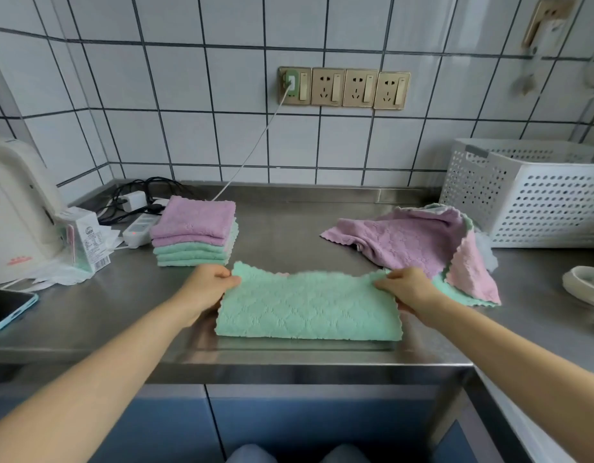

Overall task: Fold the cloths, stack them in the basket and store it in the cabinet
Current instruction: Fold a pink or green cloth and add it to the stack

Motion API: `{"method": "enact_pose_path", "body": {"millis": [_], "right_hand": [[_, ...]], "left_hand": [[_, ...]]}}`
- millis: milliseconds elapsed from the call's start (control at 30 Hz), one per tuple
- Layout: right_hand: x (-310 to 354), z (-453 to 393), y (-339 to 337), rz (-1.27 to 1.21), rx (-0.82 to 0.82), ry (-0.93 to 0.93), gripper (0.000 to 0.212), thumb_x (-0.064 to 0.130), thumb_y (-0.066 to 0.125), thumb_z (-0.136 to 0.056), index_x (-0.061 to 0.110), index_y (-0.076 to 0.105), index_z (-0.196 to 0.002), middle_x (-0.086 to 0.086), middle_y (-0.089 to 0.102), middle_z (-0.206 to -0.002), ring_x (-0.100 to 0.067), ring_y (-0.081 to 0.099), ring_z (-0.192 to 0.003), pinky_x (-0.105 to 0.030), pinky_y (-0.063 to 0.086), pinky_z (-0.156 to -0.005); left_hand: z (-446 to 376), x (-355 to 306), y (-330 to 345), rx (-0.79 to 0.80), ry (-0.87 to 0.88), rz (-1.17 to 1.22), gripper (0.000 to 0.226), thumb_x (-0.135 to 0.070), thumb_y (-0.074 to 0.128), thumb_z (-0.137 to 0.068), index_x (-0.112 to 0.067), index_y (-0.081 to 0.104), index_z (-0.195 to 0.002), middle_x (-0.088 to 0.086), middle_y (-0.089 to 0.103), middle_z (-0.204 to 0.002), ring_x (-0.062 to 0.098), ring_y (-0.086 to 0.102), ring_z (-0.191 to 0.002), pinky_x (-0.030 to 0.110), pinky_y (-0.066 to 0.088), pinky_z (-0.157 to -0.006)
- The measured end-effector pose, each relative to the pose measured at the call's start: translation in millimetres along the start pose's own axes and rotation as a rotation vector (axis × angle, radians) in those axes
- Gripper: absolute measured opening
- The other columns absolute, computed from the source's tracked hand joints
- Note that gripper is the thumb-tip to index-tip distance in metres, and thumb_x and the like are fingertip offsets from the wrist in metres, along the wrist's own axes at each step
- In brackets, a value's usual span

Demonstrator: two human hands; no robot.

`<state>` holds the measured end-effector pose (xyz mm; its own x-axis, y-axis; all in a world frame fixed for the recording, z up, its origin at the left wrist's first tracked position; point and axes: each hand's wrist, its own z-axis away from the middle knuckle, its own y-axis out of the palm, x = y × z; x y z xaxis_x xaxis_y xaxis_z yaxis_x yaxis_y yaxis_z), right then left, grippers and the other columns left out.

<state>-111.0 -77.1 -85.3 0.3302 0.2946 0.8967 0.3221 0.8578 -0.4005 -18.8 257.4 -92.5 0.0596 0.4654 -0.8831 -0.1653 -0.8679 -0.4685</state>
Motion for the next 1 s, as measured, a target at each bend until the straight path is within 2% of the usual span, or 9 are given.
{"method": "enact_pose_path", "body": {"millis": [200, 300, 433, 533, 600, 700, 767, 867, 1000], "right_hand": [[-13, -1, 3, -0.002, -0.081, -0.004, 0.017, 0.011, 0.061, -0.091, 0.002, 0.053, -0.079, -0.002, 0.034, -0.046, -0.011, 0.031, -0.031, -0.015, 0.026, -0.032], [-9, -2, 5, 0.022, -0.093, -0.007, 0.016, 0.017, 0.06, -0.092, 0.001, 0.058, -0.094, -0.003, 0.039, -0.051, -0.015, 0.037, -0.039, -0.016, 0.028, -0.03], [-3, -4, 7, 0.083, -0.083, 0.039, 0.019, 0.021, 0.063, -0.09, 0.004, 0.057, -0.086, -0.004, 0.042, -0.055, -0.017, 0.04, -0.042, -0.014, 0.03, -0.03], [5, 0, 4, 0.008, -0.057, 0.102, 0.028, 0.026, 0.06, -0.092, 0.004, 0.055, -0.076, -0.006, 0.051, -0.059, -0.016, 0.05, -0.043, -0.02, 0.043, -0.038], [11, 8, -4, -0.025, -0.058, 0.086, 0.027, 0.029, 0.056, -0.094, 0.003, 0.056, -0.086, -0.012, 0.062, -0.072, -0.022, 0.062, -0.054, -0.03, 0.055, -0.051], [11, 29, -15, 0.376, -0.2, -0.228, 0.024, 0.024, 0.052, -0.095, 0.008, 0.053, -0.114, -0.012, 0.068, -0.097, -0.028, 0.069, -0.08, -0.037, 0.057, -0.072], [7, 52, -7, 0.597, -0.186, -0.556, 0.029, 0.019, 0.053, -0.094, 0.012, 0.053, -0.122, -0.007, 0.063, -0.114, -0.026, 0.062, -0.1, -0.031, 0.049, -0.086], [-3, 78, 19, 0.763, 0.096, -0.898, 0.033, 0.02, 0.049, -0.096, 0.013, 0.054, -0.128, -0.003, 0.055, -0.128, -0.019, 0.048, -0.119, -0.016, 0.031, -0.101], [-33, 78, 20, 0.936, 0.222, -0.982, 0.045, 0.036, 0.028, -0.099, 0.017, 0.055, -0.13, 0.001, 0.054, -0.134, -0.018, 0.046, -0.126, -0.027, 0.036, -0.108]], "left_hand": [[-12, 14, 7, -0.068, 0.003, -0.032, 0.039, -0.016, 0.064, -0.087, -0.016, 0.045, -0.052, -0.003, 0.038, -0.051, 0.014, 0.034, -0.051, 0.029, 0.024, -0.054], [-17, 14, 9, -0.107, 0.024, -0.071, 0.03, -0.019, 0.063, -0.088, -0.014, 0.052, -0.06, -0.001, 0.043, -0.053, 0.015, 0.037, -0.05, 0.029, 0.025, -0.051], [-21, 11, 13, -0.132, 0.004, -0.165, 0.022, -0.02, 0.065, -0.086, -0.003, 0.062, -0.073, 0.003, 0.051, -0.059, 0.017, 0.043, -0.054, 0.029, 0.031, -0.054], [-20, 8, 9, -0.118, -0.062, -0.137, 0.022, -0.022, 0.066, -0.085, -0.001, 0.066, -0.087, 0.006, 0.06, -0.065, 0.02, 0.052, -0.055, 0.028, 0.045, -0.058], [-9, 1, 1, -0.143, -0.033, -0.235, 0.017, -0.022, 0.065, -0.086, -0.009, 0.063, -0.096, 0.004, 0.065, -0.071, 0.022, 0.061, -0.057, 0.033, 0.054, -0.062], [21, -10, -1, -0.268, 0.312, -0.603, 0.025, -0.018, 0.06, -0.088, -0.019, 0.059, -0.112, -0.006, 0.06, -0.089, 0.02, 0.06, -0.083, 0.037, 0.051, -0.075], [49, -24, 14, -0.113, 0.497, -0.515, 0.028, -0.021, 0.058, -0.09, -0.023, 0.059, -0.117, -0.011, 0.057, -0.106, 0.012, 0.055, -0.102, 0.032, 0.045, -0.091], [82, -31, 49, 0.298, 0.548, -0.59, 0.051, -0.048, 0.046, -0.094, -0.034, 0.036, -0.142, -0.024, 0.031, -0.143, -0.005, 0.018, -0.136, 0.019, 0.013, -0.113], [92, -7, 54, 0.432, 0.497, -0.823, 0.073, -0.073, 0.013, -0.08, -0.046, 0.006, -0.148, -0.026, -0.009, -0.154, 0.0, -0.018, -0.142, 0.033, -0.007, -0.118]]}}
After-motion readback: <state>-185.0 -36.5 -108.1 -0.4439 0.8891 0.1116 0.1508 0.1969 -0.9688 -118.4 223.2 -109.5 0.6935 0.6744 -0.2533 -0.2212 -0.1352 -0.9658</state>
